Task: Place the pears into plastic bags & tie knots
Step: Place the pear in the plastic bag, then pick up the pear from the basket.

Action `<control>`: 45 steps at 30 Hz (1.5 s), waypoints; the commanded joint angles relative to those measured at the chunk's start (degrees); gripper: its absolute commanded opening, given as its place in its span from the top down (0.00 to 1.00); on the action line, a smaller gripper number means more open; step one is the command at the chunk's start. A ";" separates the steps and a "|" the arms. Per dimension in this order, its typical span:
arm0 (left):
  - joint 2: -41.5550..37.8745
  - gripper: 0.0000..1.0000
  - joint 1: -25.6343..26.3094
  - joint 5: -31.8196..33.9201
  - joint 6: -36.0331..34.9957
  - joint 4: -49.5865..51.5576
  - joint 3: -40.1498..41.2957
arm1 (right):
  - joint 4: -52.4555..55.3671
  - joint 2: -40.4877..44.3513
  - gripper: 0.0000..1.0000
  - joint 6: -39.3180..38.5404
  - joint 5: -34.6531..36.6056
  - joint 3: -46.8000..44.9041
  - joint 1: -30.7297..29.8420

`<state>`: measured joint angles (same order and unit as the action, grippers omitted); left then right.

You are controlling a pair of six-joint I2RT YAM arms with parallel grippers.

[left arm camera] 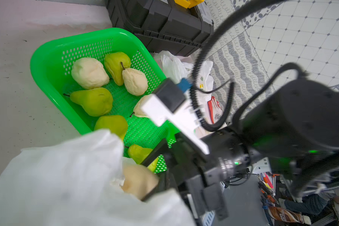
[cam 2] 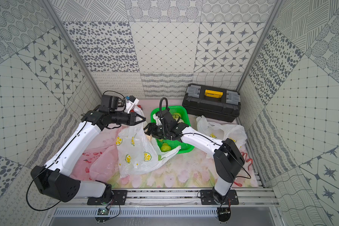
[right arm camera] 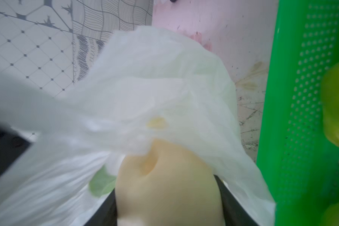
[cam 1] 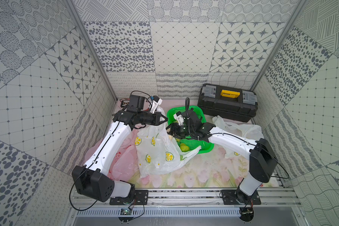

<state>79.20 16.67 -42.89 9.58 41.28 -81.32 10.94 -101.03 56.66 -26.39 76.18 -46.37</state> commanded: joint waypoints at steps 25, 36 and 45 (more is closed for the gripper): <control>-0.58 1.00 -1.30 9.22 0.00 1.61 1.24 | 30.71 15.95 0.14 -24.15 21.18 -2.64 16.21; -1.60 1.00 -0.05 7.52 1.02 1.04 3.10 | 21.13 6.28 0.04 4.62 30.89 -7.04 14.35; -0.66 1.00 1.79 7.21 1.38 0.01 3.36 | 16.14 -2.75 0.06 19.46 38.45 -5.49 13.44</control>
<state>78.30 17.96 -35.27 10.52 42.59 -78.39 30.57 -102.94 68.93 7.03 69.54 -32.93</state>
